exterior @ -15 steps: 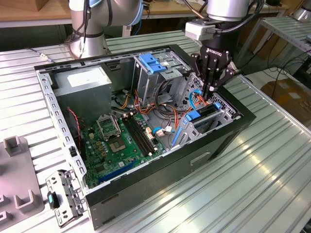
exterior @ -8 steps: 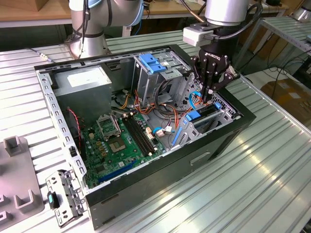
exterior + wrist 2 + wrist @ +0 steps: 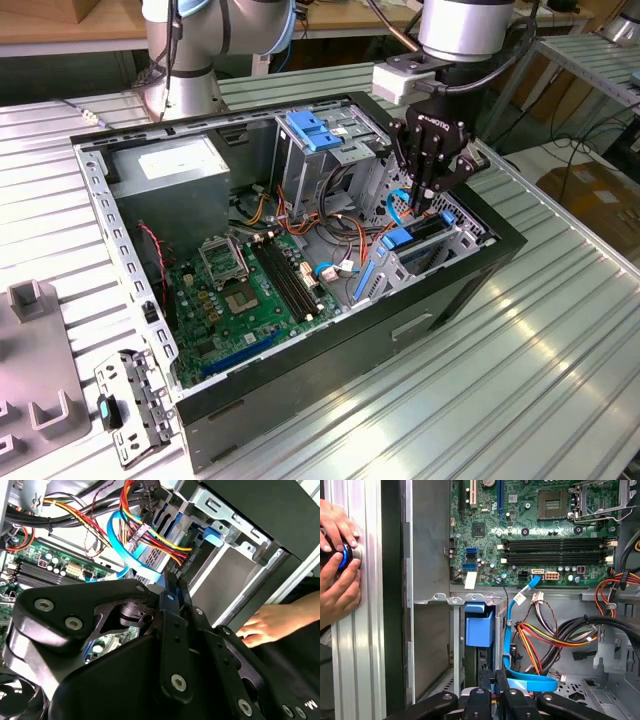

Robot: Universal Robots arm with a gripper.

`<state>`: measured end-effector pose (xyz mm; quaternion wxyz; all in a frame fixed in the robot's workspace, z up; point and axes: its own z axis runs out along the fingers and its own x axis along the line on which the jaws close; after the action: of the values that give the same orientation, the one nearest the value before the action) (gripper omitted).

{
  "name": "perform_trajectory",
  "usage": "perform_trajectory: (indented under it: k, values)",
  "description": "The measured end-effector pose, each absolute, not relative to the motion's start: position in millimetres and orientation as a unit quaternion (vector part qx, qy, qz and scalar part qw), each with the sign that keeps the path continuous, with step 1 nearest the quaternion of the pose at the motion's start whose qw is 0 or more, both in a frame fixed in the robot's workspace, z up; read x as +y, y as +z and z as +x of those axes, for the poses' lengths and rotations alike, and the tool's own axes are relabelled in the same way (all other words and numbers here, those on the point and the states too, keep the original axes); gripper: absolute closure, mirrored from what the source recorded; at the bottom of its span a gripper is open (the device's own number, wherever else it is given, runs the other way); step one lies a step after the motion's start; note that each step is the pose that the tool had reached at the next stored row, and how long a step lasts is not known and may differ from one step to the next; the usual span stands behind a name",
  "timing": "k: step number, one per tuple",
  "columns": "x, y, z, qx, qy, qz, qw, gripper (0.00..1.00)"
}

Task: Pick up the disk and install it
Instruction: 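Insert the second disk wire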

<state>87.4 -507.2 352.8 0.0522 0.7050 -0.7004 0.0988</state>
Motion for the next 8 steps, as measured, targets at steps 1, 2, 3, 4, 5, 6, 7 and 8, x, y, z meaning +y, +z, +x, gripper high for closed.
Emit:
perform_trajectory:
  k: [1, 2, 3, 4, 5, 6, 7, 8]
  values:
    - [-508.8, 352.7, 87.4, -0.701, 0.096, 0.705, 0.049, 0.84]
    - [-510.7, 352.4, 87.4, -0.701, 0.092, 0.705, 0.046, 0.84]
    - [-513.7, 352.0, 87.4, -0.702, 0.088, 0.706, 0.041, 0.84]
    - [-516.0, 351.9, 87.4, -0.702, 0.085, 0.706, 0.038, 0.84]
    - [-518.8, 351.8, 87.4, -0.703, 0.082, 0.706, 0.035, 0.84]
    - [-520.8, 351.8, 87.2, -0.703, 0.081, 0.706, 0.033, 0.84]
    - [-523.1, 351.9, 87.1, -0.703, 0.08, 0.706, 0.032, 0.84]
    - [-525.1, 351.9, 86.9, -0.703, 0.079, 0.706, 0.03, 0.84]
